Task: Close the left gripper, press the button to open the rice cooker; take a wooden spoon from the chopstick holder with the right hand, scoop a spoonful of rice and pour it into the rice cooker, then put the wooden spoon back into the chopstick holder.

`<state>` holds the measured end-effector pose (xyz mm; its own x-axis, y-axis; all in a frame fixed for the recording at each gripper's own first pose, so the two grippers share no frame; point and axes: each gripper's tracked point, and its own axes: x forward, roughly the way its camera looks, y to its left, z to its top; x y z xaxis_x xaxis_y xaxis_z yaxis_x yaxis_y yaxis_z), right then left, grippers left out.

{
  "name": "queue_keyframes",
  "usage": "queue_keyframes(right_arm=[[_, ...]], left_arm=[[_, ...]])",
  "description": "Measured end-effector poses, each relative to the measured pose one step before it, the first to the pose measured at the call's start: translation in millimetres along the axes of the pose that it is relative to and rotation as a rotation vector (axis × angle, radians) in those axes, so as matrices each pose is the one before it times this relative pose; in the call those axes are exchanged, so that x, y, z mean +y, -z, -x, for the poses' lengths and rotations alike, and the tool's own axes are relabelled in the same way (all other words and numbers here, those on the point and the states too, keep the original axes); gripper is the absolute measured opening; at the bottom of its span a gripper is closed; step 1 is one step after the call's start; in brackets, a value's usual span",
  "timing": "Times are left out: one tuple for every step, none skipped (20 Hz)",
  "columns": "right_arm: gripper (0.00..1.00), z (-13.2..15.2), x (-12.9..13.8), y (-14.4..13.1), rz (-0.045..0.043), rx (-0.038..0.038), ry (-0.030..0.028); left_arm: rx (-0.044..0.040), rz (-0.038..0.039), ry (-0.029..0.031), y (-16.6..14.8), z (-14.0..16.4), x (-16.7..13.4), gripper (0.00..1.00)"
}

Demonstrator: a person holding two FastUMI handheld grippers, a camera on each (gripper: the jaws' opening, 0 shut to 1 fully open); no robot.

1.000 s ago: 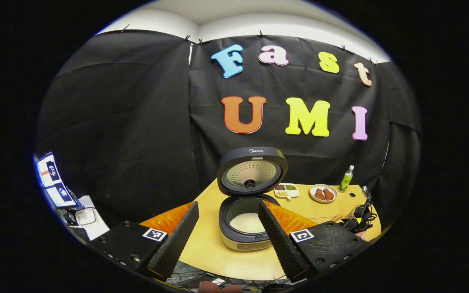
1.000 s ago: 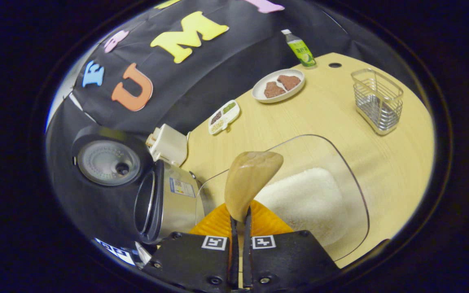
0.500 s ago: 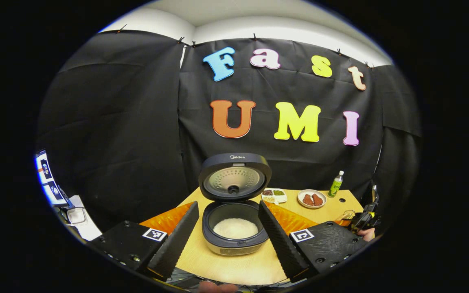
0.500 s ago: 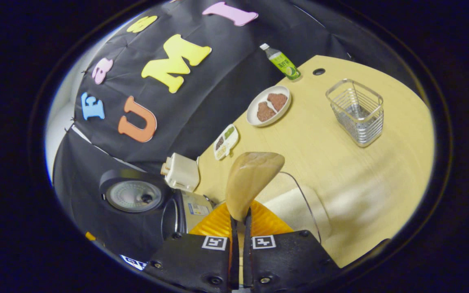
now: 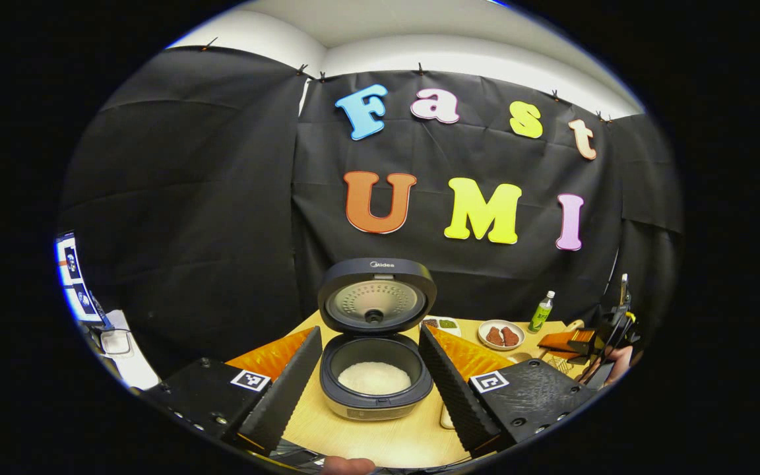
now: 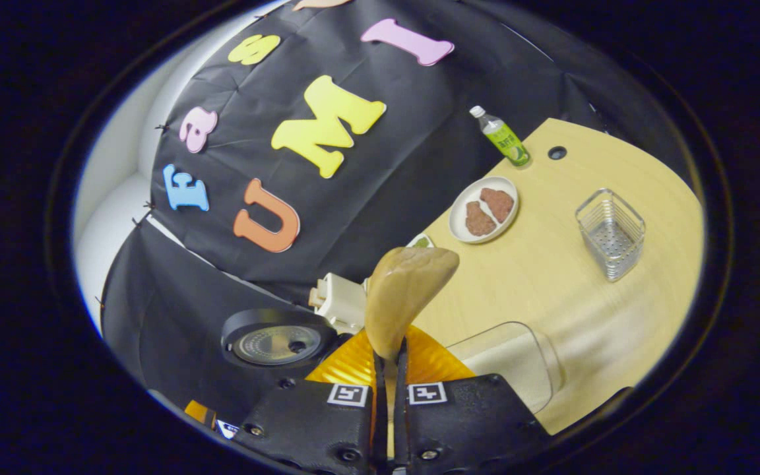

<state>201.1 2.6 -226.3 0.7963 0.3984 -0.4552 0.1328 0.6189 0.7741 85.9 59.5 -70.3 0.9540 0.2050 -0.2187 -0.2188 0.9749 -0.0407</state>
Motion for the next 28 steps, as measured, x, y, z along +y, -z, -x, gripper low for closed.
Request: queue_keyframes(right_arm=[[0.09, -5.94, 15.32, 3.92, -0.00418, 0.00697, -0.02606], [0.09, -9.21, 15.01, 4.72, -0.00140, 0.01135, -0.02389], [0.09, -8.86, 15.33, 5.72, 0.00370, 0.01321, -0.02219], [0.09, -9.57, 14.80, 7.82, 0.00937, 0.01840, -0.01907], [0.09, -10.98, 14.25, 8.52, 0.01514, 0.02121, -0.01936], [0.09, -12.01, 13.50, 8.23, 0.02460, 0.02416, -0.01597], [0.09, -11.09, 12.25, 8.25, 0.02885, 0.02154, -0.01528], [0.09, -13.01, 11.54, 7.14, 0.03480, 0.01606, -0.01372], [0.09, -9.50, 7.72, 7.01, 0.02560, 0.01076, -0.00535], [0.09, -10.71, 5.65, 6.69, 0.02675, 0.01535, 0.00238], [0.09, -10.30, 7.13, 7.24, 0.03209, 0.01505, 0.00831], [0.09, -8.22, 2.53, 5.63, 0.01943, 0.01385, 0.01403], [0.09, -7.87, 2.28, 6.62, 0.02097, 0.01243, 0.01444], [0.09, -10.18, 0.75, 5.55, 0.02207, 0.00838, 0.01704], [0.09, -8.73, 1.57, 5.70, 0.01923, 0.00898, 0.01715], [0.09, -6.12, 0.98, 4.10, 0.01897, 0.00473, 0.01339], [0.09, -6.01, 0.44, 4.49, 0.02796, 0.00279, 0.01551], [0.09, -4.90, -0.48, 1.44, 0.03168, 0.00073, 0.01274], [0.09, -3.88, 0.06, 2.31, 0.04220, 0.00065, 0.01822], [0.09, -3.33, -0.05, 3.02, 0.02311, 0.00300, 0.01487], [0.09, -2.67, 1.11, 3.52, 0.02321, 0.00208, 0.01236], [0.09, -2.84, 0.70, 1.42, 0.02559, -0.00178, 0.01377], [0.09, -0.33, 0.26, 0.21, 0.03391, -0.00271, 0.01438], [0.09, -0.87, 0.11, -0.32, 0.04139, -0.00466, 0.01247], [0.09, -0.48, 1.49, 0.72, 0.04135, -0.00607, 0.00968], [0.09, -0.37, 2.15, -1.16, 0.03848, -0.00773, 0.00682], [0.09, -0.77, 2.05, 0.04, 0.03567, -0.00996, 0.00482], [0.09, -1.15, 1.60, -2.27, 0.03448, -0.00941, 0.00695]], left_arm=[[0.00069, 0.00412, -0.01102, 0.25, 2.48, 5.20, 0.95], [0.00034, 0.00669, -0.01369, 0.16, 2.68, 6.21, 0.95], [0.00429, 0.00701, -0.01309, 0.94, 2.02, 6.13, 0.95], [0.00621, 0.00545, -0.01495, 1.18, 2.52, 5.66, 0.95], [0.00410, 0.00362, -0.01500, 2.18, 4.30, 7.60, 0.95], [0.00050, 0.00235, -0.01354, 1.06, 4.71, 8.29, 0.95], [0.00128, -0.00023, -0.01200, 1.05, 3.73, 6.18, 0.95], [0.00186, -0.00153, -0.00919, 1.19, 3.22, 5.07, 0.95], [-0.00041, -0.00203, -0.01086, 0.33, 1.81, 4.44, 0.95], [-0.00052, -0.00107, -0.01384, 0.85, 1.54, 4.31, 0.95], [0.00250, 0.00089, -0.01466, 1.31, 2.64, 5.31, 0.95], [0.00109, 0.00398, -0.00715, 1.13, 1.27, 2.45, 0.95], [0.00067, 0.00442, -0.00660, 0.96, 0.35, 3.68, 0.95], [-0.00027, 0.00584, -0.00477, 0.96, -0.11, 3.81, 0.95], [-0.00235, 0.00810, -0.00297, 0.02, 0.73, 3.92, 0.95], [-0.00290, 0.00904, -0.00064, -0.89, 0.19, 2.46, 0.95], [-0.00473, 0.00653, -0.00196, -0.47, 0.03, 1.70, 0.95], [-0.00382, 0.00574, -0.00233, -0.90, -0.93, 1.83, 0.95], [-0.00281, 0.00603, -0.00137, -0.14, -1.77, 3.60, 0.95], [0.00179, 0.00467, -0.00012, 0.61, -1.31, 2.42, 0.95], [0.00245, 0.00390, -0.00020, 0.97, -1.69, 1.81, 0.95], [-0.00275, 0.00557, -0.00228, -0.68, -1.17, 2.44, 0.95], [-0.00463, 0.00655, -0.00019, -1.53, -1.83, 2.93, 0.95], [-0.00328, 0.00564, 0.00028, -1.62, -1.37, 1.48, 0.95], [-0.00211, 0.00444, 0.00057, 0.44, -1.18, 1.87, 0.95], [-0.00056, 0.00475, 0.00207, -0.08, -1.17, 1.16, 0.95], [0.00237, 0.00683, 0.00385, 1.41, -0.97, 1.19, 0.95], [0.00340, 0.01420, 0.01109, 1.01, 0.00, -0.78, 0.95]])
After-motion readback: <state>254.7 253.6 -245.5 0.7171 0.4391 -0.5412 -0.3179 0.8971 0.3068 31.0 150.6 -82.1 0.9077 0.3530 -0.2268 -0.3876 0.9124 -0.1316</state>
